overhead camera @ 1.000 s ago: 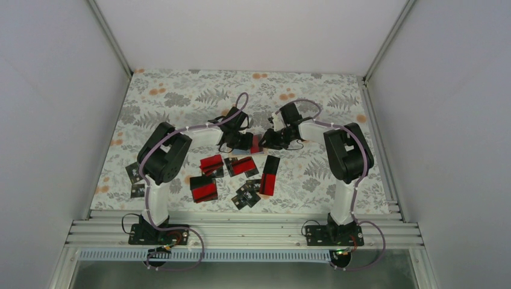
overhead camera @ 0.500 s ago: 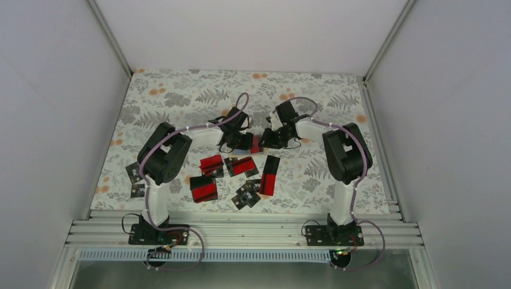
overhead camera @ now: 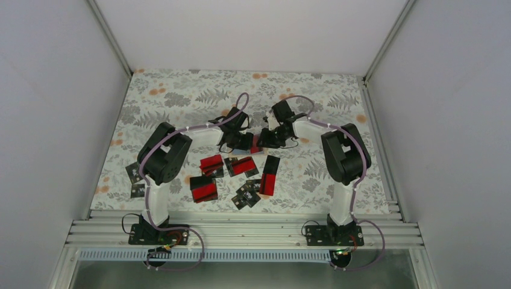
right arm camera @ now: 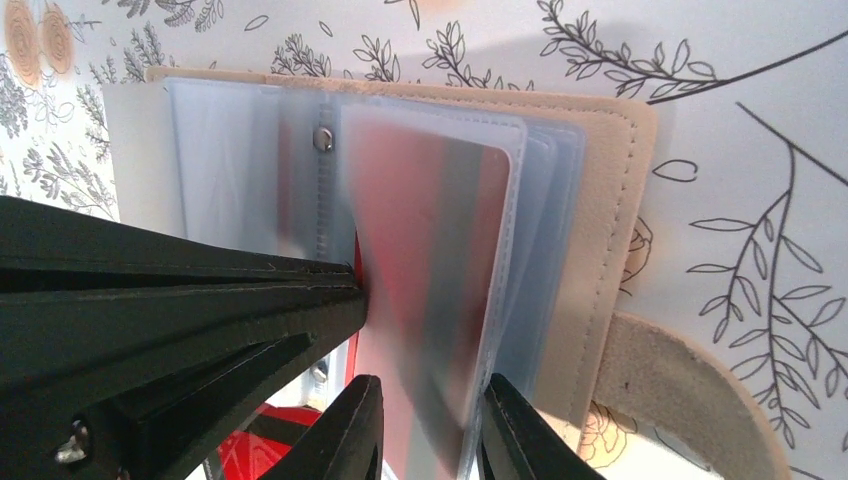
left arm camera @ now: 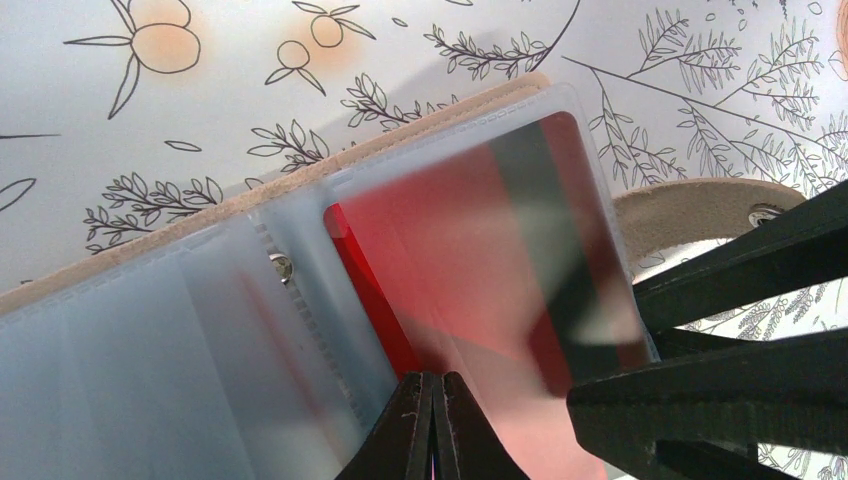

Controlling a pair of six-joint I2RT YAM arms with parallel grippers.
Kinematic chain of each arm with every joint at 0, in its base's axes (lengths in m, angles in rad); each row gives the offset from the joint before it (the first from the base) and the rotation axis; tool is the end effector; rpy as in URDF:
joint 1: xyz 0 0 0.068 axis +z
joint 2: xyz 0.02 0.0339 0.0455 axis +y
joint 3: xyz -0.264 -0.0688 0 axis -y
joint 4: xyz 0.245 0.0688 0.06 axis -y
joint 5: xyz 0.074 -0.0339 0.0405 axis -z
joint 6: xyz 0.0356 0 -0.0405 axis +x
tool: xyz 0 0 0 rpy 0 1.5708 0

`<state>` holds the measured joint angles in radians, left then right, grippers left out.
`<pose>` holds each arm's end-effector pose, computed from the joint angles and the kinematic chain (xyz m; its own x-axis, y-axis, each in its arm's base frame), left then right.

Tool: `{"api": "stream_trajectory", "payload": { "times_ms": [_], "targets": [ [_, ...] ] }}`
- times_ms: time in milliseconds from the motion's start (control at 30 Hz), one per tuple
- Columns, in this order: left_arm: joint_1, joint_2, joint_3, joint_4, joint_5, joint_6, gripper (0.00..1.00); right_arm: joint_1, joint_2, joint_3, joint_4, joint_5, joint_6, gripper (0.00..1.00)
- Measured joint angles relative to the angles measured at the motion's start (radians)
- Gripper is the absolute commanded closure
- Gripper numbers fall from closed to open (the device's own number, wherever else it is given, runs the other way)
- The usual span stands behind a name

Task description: Put the credit cards into the card holder

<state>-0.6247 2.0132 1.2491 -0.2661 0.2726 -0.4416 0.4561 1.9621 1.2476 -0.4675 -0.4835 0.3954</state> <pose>0.3247 -0.2459 0.1330 -0.9175 0.1541 -0.3666 0.3136 0.8473 -0.4287 0.3384 0.1845 0.1447 -0.9778 -0.0999 -0.1841 -0.1859 0.8189 0.5430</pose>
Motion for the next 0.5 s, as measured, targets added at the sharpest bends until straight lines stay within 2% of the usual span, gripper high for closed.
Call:
{"api": "stream_trajectory", "payload": {
  "times_ms": [500],
  "targets": [
    [-0.004, -0.018, 0.000, -0.020, -0.029, -0.010, 0.98, 0.042, -0.014, 0.039, -0.039, 0.031, 0.002, 0.75]
  ]
}}
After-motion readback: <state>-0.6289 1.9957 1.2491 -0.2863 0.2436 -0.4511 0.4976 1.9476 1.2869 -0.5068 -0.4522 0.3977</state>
